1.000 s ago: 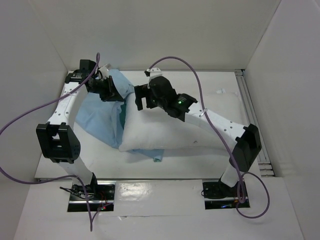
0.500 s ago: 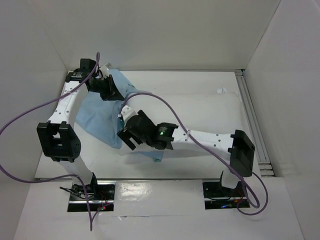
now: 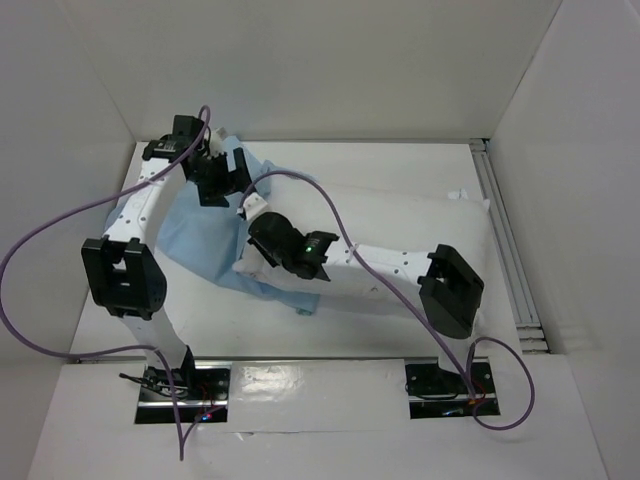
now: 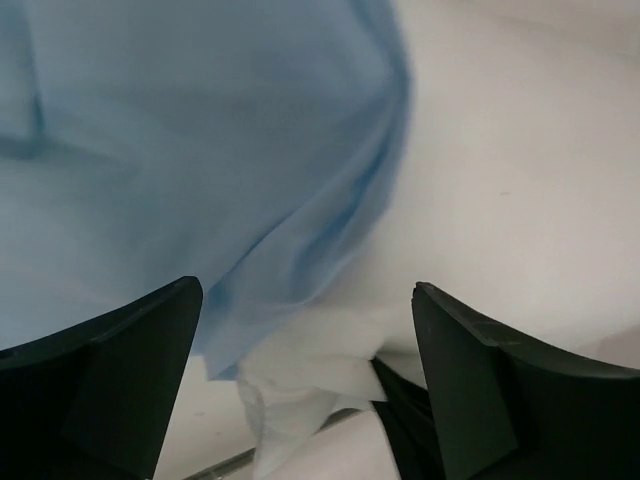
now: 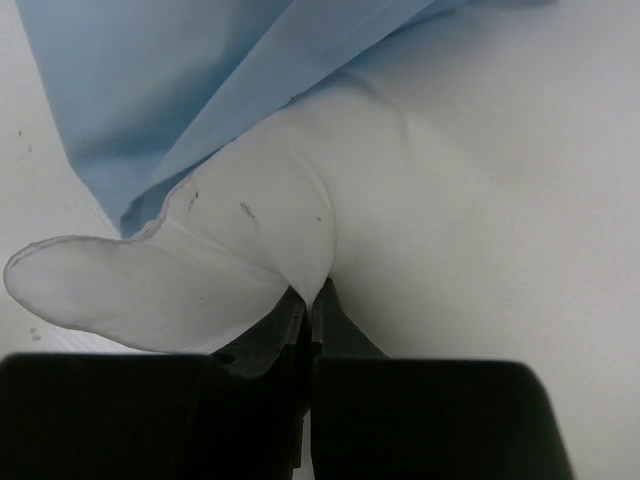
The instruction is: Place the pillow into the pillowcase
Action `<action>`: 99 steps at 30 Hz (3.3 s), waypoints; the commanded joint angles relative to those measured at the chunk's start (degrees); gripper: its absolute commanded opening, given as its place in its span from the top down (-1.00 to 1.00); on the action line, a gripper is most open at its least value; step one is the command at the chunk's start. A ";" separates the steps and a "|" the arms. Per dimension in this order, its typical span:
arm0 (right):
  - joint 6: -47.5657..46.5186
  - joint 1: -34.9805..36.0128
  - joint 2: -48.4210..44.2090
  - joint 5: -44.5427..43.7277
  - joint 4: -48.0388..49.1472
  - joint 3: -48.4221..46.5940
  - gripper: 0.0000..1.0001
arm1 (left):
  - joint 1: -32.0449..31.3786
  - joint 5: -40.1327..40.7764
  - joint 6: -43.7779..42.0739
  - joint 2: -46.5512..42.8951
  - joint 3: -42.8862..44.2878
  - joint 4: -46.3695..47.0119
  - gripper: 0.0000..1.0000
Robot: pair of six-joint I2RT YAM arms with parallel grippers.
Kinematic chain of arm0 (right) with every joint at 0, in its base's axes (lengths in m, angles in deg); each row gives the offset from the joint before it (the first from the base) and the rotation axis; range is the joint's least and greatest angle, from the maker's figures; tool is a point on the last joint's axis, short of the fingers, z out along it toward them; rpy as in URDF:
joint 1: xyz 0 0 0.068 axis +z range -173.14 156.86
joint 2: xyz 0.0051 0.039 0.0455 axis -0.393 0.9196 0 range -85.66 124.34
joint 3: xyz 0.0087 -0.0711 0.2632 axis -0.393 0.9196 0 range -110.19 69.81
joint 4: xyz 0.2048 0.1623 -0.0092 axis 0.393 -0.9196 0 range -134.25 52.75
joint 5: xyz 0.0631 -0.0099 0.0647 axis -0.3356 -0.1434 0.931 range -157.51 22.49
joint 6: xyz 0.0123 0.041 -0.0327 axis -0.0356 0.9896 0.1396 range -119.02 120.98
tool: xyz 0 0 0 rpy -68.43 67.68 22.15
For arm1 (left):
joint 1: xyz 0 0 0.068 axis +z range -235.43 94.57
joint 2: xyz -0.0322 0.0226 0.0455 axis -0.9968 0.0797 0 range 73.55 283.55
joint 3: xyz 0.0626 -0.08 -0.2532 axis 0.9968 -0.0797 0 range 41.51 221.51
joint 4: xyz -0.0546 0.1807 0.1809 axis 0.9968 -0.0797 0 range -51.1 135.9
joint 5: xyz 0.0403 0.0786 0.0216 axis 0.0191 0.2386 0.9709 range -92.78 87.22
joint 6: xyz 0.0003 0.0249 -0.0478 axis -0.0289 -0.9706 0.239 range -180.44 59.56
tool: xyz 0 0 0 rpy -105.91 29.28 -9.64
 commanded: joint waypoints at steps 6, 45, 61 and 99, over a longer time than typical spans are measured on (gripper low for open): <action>3.41 -3.96 -2.02 10.97 3.63 0.68 1.00 | 4.62 4.97 -0.02 -15.49 -20.18 6.56 -0.62; 6.31 -6.78 5.70 9.83 -5.41 -13.79 1.00 | 5.15 0.37 6.48 -31.22 -42.62 14.68 1.00; 13.52 -8.97 23.48 11.32 -8.78 -35.10 1.00 | 3.32 -10.27 1.82 -30.11 -31.18 2.44 1.00; 15.19 -29.80 -5.01 12.73 -25.80 -16.27 -0.99 | -6.36 19.44 1.74 3.90 6.76 5.52 -0.64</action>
